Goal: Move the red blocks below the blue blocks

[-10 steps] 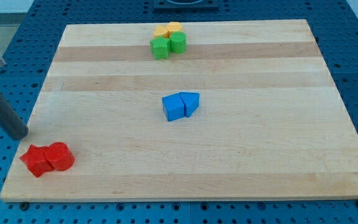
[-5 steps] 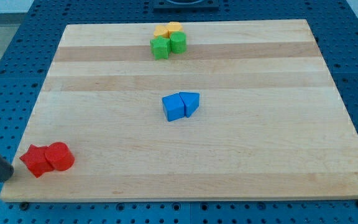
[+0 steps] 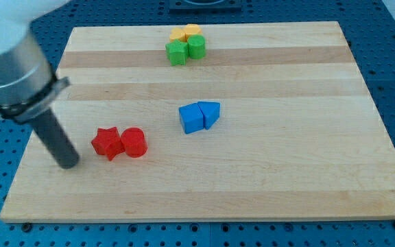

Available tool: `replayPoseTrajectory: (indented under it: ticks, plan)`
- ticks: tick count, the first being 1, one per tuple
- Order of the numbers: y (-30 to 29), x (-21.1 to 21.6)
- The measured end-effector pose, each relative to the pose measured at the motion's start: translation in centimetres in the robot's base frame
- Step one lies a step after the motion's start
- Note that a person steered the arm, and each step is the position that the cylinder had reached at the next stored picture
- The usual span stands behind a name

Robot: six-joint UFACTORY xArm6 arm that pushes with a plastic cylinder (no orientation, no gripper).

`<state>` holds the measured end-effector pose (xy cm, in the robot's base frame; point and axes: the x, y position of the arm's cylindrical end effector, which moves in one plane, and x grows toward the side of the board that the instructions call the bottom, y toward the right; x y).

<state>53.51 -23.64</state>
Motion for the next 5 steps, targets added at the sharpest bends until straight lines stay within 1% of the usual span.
replayPoseTrajectory:
  ticks: [1, 2, 4, 5]
  plan:
    - [-1.8, -1.6]
    - [1.1, -3.6]
    - [14.2, -4.2]
    - [11.4, -4.2]
